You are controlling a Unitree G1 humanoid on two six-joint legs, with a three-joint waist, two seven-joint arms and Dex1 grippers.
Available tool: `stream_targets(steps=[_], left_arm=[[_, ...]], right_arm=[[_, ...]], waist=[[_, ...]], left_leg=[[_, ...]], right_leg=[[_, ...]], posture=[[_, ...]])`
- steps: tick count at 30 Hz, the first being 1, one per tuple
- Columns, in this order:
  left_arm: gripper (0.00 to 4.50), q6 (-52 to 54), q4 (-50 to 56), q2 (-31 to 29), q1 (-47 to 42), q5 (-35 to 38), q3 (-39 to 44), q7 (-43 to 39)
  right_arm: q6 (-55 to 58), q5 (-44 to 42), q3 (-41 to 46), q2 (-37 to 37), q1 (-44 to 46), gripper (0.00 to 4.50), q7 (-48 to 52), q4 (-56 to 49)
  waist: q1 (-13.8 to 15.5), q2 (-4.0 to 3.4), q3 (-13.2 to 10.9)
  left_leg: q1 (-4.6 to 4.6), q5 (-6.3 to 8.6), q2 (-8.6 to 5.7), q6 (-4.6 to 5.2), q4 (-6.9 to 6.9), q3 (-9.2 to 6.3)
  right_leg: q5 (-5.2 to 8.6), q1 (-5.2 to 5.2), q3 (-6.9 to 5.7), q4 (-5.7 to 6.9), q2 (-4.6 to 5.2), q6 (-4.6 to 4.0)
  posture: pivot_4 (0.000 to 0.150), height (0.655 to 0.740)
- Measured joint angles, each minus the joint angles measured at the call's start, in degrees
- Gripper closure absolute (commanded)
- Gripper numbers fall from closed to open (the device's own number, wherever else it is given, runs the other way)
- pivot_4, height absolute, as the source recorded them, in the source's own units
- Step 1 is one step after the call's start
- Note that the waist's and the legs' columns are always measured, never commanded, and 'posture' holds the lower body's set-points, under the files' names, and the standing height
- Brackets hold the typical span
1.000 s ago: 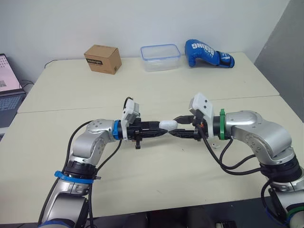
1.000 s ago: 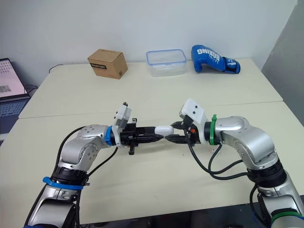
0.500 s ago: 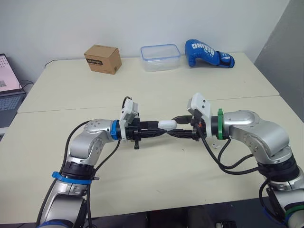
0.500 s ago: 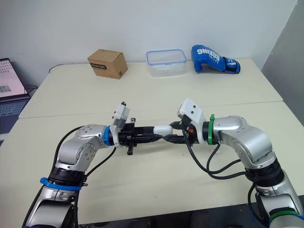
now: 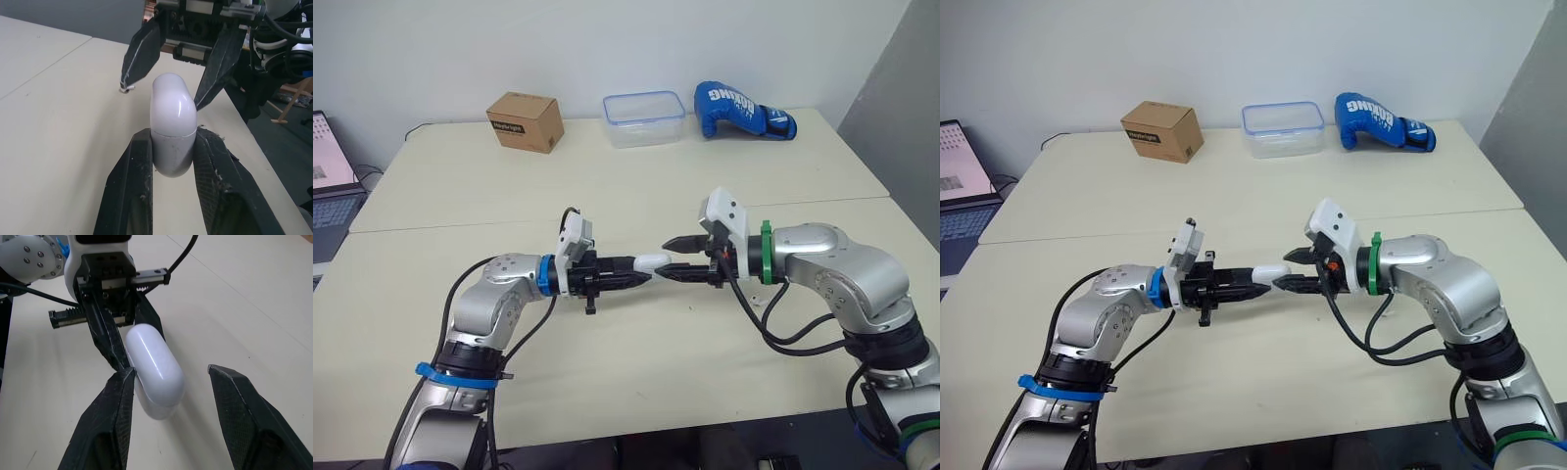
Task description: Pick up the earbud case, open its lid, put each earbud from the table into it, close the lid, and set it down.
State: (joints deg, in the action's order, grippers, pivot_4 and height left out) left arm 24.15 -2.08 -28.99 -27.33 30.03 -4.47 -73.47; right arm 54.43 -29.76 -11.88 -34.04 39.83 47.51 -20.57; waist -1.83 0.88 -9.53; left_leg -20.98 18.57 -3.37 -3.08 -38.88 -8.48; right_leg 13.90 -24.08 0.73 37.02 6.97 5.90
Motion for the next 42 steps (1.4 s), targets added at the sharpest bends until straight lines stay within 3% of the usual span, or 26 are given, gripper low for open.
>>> stream_targets(steps=[14,20,24,28,42], left_arm=[[3.72,-3.4,-0.7,0.1,1.2,-0.3,-1.3,-2.2],[3.72,-6.7,-6.2,0.9,-2.1,-1.0,-0.2,-2.2],[3.72,-8.2,-9.0,1.1,-5.5,-1.0,1.0,-2.8],[3.72,-8.5,-9.8,1.2,-7.0,-1.0,1.4,-3.7],[3.72,-8.1,-7.5,1.5,-7.0,-1.0,1.4,-3.7]], right_arm=[[0.0,-0.9,2.1,-0.2,1.3,2.04,0.2,1.3],[1.2,-2.7,3.4,-7.8,2.9,2.04,4.4,1.6],[-2.5,2.7,0.8,-18.7,3.4,2.04,10.5,6.4],[-8.7,7.5,-3.0,-24.5,2.3,2.04,17.1,9.1],[-24.6,24.7,-12.8,-24.3,-2.0,2.04,24.6,20.2]], waist=[[0.0,0.00,0.0],[0.2,0.00,0.0],[0.2,0.00,0.0],[-0.2,0.00,0.0],[0.0,0.00,0.0]], left_leg=[[0.00,0.00,0.00,0.00,0.01,0.01],[-0.01,0.00,-0.03,0.00,0.00,-0.01],[-0.01,0.00,-0.03,0.01,0.01,0.05],[0.00,0.00,0.02,0.01,0.04,0.12],[0.00,0.00,0.01,0.00,0.01,0.15]], right_leg=[[0.00,0.00,0.01,-0.01,0.00,0.00],[0.00,0.03,-0.04,-0.05,0.01,0.00],[0.00,0.03,-0.03,-0.06,0.02,0.00],[0.01,0.01,0.00,-0.05,0.00,0.01],[0.00,0.00,0.04,-0.06,0.02,0.01]], posture=[[0.150,0.7307],[0.150,0.7307],[0.150,0.7307],[0.150,0.7307],[0.150,0.7307]])
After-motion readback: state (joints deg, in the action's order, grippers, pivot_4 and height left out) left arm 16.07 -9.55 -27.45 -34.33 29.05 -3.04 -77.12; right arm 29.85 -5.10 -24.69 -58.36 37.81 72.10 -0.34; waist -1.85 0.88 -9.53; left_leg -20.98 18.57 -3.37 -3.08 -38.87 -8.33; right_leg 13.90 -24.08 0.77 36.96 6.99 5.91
